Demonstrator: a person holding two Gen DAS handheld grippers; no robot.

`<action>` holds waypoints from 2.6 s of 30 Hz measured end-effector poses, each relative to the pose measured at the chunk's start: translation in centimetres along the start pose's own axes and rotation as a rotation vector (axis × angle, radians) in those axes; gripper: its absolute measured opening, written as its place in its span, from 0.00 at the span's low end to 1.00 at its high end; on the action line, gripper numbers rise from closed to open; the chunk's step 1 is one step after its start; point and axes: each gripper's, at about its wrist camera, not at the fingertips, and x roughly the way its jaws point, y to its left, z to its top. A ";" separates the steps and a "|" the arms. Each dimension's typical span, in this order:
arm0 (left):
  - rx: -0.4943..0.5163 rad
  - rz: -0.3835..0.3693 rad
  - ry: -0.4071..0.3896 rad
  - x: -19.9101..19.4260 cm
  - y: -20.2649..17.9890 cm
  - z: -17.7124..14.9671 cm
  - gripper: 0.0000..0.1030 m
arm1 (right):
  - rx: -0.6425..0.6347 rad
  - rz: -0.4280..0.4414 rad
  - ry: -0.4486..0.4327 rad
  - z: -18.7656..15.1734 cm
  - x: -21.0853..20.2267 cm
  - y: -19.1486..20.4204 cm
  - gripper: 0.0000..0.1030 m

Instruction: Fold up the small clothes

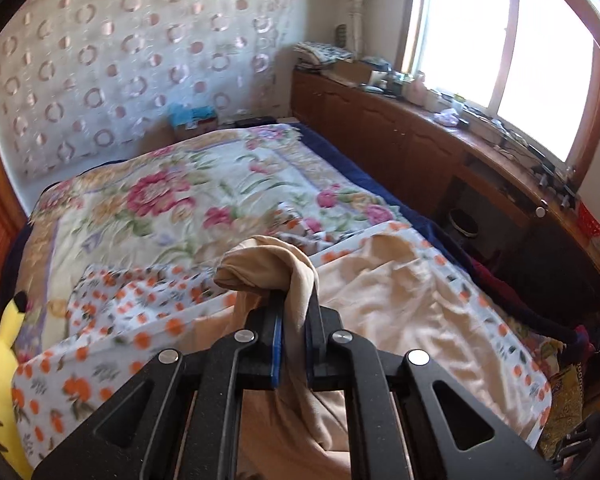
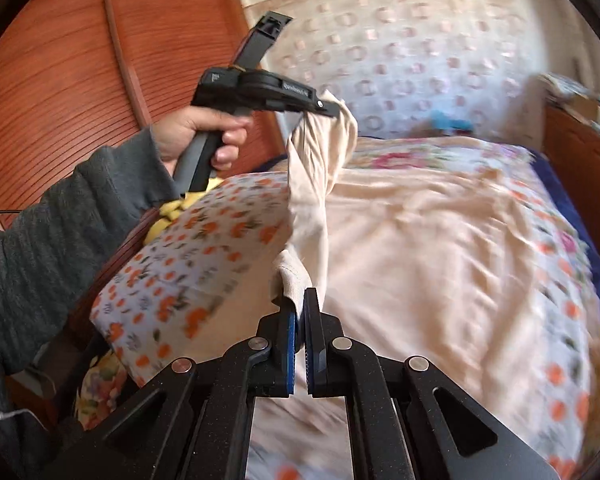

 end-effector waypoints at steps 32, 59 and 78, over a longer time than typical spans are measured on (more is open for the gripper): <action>0.190 -0.053 0.048 2.5 -14.2 -3.2 0.76 | 0.159 -0.223 0.050 -5.3 -9.3 -4.7 0.55; -0.083 -0.119 0.135 -5.0 -11.6 -22.4 0.70 | 0.051 -0.231 0.160 -2.0 -2.0 -6.2 0.55; -0.028 -0.252 0.022 -9.1 -13.2 -18.2 0.11 | -0.005 -0.104 0.105 2.4 -4.3 -7.5 0.08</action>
